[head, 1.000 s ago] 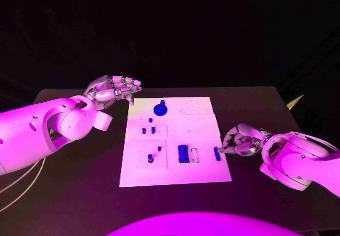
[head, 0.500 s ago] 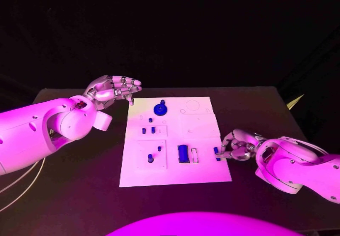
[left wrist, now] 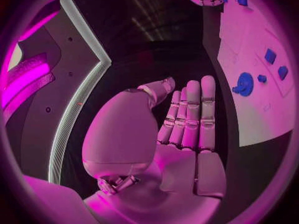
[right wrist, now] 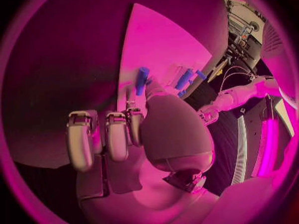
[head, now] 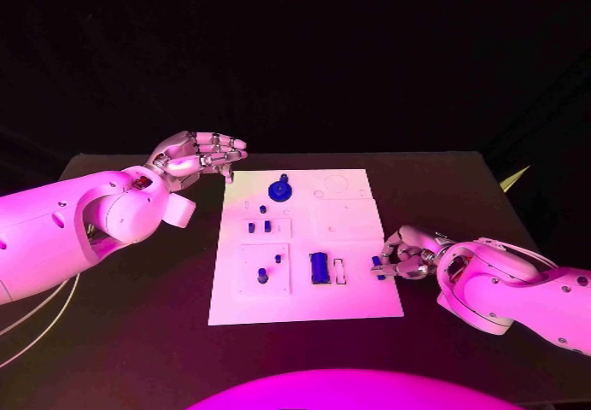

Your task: Assemble the parts on the task board

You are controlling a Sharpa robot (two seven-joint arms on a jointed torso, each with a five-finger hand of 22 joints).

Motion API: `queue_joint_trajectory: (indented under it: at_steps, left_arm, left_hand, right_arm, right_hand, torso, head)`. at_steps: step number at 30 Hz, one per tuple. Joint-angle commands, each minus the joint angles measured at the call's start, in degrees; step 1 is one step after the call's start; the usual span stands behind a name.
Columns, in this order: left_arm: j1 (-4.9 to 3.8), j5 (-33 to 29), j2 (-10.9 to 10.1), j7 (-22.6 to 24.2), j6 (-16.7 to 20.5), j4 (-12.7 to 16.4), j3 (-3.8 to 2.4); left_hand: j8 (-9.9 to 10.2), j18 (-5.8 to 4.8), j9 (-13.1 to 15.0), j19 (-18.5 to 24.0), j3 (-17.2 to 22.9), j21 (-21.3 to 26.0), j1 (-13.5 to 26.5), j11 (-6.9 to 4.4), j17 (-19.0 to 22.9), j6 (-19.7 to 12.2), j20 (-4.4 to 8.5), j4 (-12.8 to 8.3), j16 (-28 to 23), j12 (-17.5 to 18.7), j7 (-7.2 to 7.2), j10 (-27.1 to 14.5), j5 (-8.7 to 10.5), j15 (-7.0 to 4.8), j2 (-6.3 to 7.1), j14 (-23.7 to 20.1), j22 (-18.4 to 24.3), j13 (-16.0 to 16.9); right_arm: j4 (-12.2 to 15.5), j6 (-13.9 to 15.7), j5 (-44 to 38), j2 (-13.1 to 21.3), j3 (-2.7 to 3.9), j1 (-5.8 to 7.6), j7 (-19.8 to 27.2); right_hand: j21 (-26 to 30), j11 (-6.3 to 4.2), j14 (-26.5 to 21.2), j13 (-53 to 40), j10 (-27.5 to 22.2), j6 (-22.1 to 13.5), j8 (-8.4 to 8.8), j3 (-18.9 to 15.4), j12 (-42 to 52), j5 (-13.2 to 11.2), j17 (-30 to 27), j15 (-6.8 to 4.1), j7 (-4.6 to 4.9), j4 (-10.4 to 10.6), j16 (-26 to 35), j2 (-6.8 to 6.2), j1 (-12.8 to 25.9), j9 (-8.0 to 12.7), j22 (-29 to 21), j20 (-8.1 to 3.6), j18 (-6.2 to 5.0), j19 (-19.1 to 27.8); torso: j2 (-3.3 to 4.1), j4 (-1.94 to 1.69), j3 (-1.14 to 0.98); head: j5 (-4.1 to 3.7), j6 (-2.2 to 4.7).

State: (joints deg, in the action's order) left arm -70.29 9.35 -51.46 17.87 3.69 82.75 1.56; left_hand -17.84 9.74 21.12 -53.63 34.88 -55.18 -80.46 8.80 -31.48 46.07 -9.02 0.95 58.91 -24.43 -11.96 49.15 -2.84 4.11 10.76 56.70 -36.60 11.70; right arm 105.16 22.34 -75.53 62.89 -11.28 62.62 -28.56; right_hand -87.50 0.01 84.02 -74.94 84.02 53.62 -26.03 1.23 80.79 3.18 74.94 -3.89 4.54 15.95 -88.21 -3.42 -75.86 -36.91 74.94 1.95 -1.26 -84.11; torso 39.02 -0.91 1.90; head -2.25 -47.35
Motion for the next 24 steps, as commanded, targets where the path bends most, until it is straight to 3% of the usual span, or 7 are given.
queue_joint_trajectory:
  at_steps: [1,13,18,24]
  left_arm:
    - [-0.02,-0.29,0.02,0.49,-0.79,0.16,-0.04]
    - [-0.02,-0.31,-0.04,0.44,-0.75,0.24,-0.04]
    - [-0.02,-0.31,-0.14,0.44,-0.68,0.31,-0.04]
    - [-0.02,-0.31,-0.23,0.44,-0.66,0.36,-0.04]
  left_hand:
    - [-0.19,0.89,-0.09,0.36,0.16,-0.04,0.40,-0.17,0.07,0.24,-0.24,0.05,-0.07,-0.33,-0.23,0.01,-0.17,-0.01,0.06,-0.32,-0.07,-0.09]
    - [-0.19,0.89,-0.09,0.36,0.16,-0.04,0.40,-0.17,0.07,0.24,-0.24,0.05,-0.07,-0.33,-0.23,0.01,-0.17,-0.01,0.06,-0.32,-0.07,-0.09]
    - [-0.20,0.89,-0.10,0.37,0.18,-0.03,0.43,-0.18,0.07,0.24,-0.24,0.06,-0.05,-0.37,-0.23,0.00,-0.17,-0.01,0.03,-0.32,-0.06,-0.11]
    - [-0.20,0.89,-0.10,0.37,0.18,-0.03,0.43,-0.18,0.07,0.24,-0.24,0.06,-0.05,-0.37,-0.23,0.00,-0.17,-0.01,0.03,-0.32,-0.06,-0.11]
  right_arm:
    - [-0.65,-2.44,-1.13,-0.59,-0.15,-0.31,-1.07]
    - [-1.42,-4.46,-4.16,-1.61,-0.20,-0.56,-3.63]
    - [-0.91,-3.72,-4.63,-1.61,-0.21,-0.63,-4.06]
    - [0.49,-0.58,-3.38,-1.21,-0.21,-0.66,-3.69]
  right_hand:
    - [0.00,0.16,5.14,-8.41,0.38,0.10,0.74,0.54,0.01,-0.06,10.99,0.23,-0.03,-0.37,0.08,-0.08,-1.12,0.50,14.41,0.38,0.77,-5.38]
    - [-0.34,-0.11,5.17,-8.55,0.39,1.20,2.12,3.94,-0.01,-0.13,11.16,-0.01,-0.30,-2.52,0.01,-0.85,-6.08,1.20,14.50,0.20,0.83,-5.45]
    - [-0.36,-0.13,5.18,-8.57,0.37,1.57,2.62,5.40,-0.06,0.05,11.22,-0.02,-0.31,-2.97,-0.01,-0.93,-7.22,1.50,14.50,0.18,0.84,-5.45]
    - [-0.34,-0.23,5.19,-8.74,0.49,2.18,3.57,8.68,0.04,3.92,11.23,-0.05,-0.33,-2.39,-0.01,-1.37,-6.88,2.01,14.49,0.11,0.83,-5.45]
  torso:
    - [-0.01,0.03,0.00]
    - [-0.04,0.04,0.01]
    - [-0.02,0.05,-0.01]
    - [-0.01,0.07,-0.01]
  head:
    - [0.18,0.00]
    - [0.19,-0.12]
    - [0.14,-0.04]
    - [0.18,0.03]
